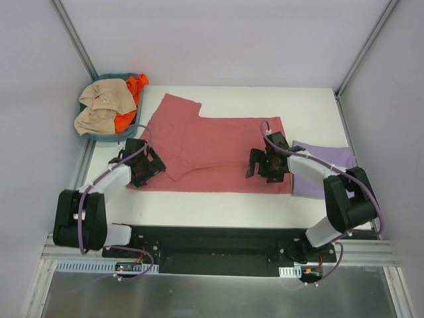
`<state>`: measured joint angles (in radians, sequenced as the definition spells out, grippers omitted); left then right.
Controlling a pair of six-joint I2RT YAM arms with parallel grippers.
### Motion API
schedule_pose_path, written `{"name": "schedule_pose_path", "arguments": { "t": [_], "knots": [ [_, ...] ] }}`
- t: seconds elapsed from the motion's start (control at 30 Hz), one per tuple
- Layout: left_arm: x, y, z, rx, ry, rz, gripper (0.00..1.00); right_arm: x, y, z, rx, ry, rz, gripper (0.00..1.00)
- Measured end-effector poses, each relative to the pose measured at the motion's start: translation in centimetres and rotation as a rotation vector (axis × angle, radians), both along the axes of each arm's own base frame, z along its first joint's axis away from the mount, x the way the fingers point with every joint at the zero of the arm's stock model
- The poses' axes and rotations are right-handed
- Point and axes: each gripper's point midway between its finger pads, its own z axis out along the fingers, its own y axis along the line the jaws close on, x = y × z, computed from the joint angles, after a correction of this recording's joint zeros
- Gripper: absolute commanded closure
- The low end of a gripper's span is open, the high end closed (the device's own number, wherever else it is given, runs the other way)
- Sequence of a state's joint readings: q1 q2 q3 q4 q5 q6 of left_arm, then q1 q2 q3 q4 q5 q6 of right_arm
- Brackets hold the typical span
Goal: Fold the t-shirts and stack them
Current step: Fold the flattened tshirt in 1/3 of the way
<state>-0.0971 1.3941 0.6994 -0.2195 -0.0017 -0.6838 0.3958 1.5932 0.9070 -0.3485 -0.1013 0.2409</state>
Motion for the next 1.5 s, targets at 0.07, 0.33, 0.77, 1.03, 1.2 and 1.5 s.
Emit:
{"name": "schedule_pose_path", "arguments": {
  "t": [0.07,0.33,0.77,1.03,1.2,1.5],
  "knots": [
    [-2.3,0.6,-0.1,0.015,0.008,0.024,0.01,-1.5,0.3,0.0,0.004,0.007,0.014,0.04],
    [-8.6,1.1,0.9,-0.017,-0.040,0.073,0.01,-6.4,0.4,0.0,0.000,0.045,0.027,0.04],
    [-7.8,-3.2,4.5,-0.216,-0.088,-0.059,0.22,-7.3,-0.5,1.1,-0.023,0.020,0.013,0.04],
    [-8.2,-6.2,2.6,-0.259,0.010,-0.134,0.43,-7.4,-0.6,0.3,-0.038,0.050,-0.001,0.04],
    [-8.1,-6.6,1.9,-0.253,0.034,-0.141,0.43,-7.5,-0.7,0.2,-0.044,0.055,-0.009,0.04],
    [-7.8,-6.1,0.3,-0.209,0.074,-0.110,0.66,-7.5,-0.8,0.1,-0.051,0.055,-0.013,0.04]
  ]
}}
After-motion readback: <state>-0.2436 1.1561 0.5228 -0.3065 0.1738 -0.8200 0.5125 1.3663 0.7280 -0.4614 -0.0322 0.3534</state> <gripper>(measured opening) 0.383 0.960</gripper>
